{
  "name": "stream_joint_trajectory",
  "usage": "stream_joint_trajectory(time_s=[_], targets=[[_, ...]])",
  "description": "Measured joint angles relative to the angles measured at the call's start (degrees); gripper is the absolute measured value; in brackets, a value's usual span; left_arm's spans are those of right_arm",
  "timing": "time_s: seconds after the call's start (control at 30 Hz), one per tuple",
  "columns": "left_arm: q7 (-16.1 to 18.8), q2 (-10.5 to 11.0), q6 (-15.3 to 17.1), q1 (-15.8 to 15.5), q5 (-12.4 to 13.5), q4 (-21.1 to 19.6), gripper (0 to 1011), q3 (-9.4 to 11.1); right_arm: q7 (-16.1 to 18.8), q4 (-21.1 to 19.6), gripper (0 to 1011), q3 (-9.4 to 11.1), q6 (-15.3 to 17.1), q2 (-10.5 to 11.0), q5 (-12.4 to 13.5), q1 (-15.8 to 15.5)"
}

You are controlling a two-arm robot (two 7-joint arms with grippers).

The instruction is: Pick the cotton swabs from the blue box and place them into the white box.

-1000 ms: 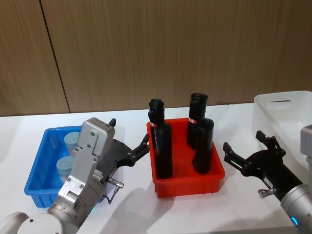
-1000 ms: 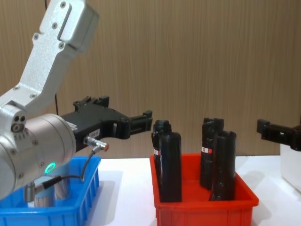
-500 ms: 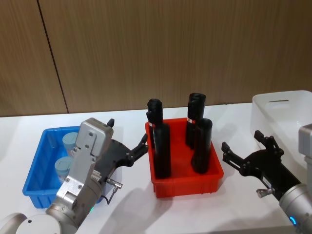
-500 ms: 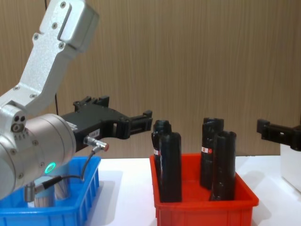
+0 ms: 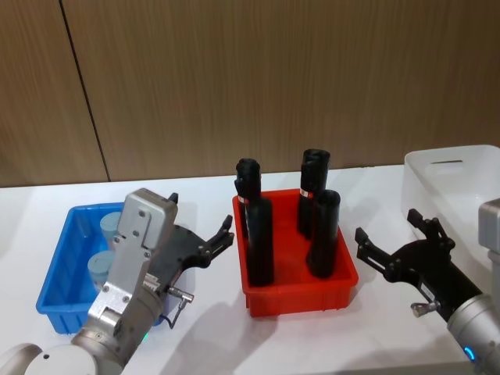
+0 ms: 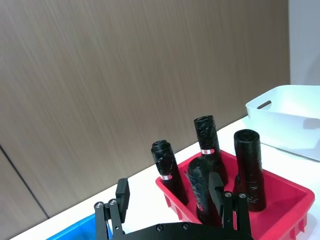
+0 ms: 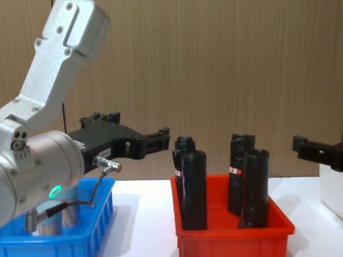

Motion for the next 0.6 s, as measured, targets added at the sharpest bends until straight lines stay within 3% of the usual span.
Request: stream_joint_trajectory(time_s=[0.6], targets=[[6.57, 0.73, 6.13, 2.09, -2.93, -2.87, 1004, -1.23, 0.00, 0.00, 1002, 0.00, 0.00, 0.00, 0.00, 0.00]])
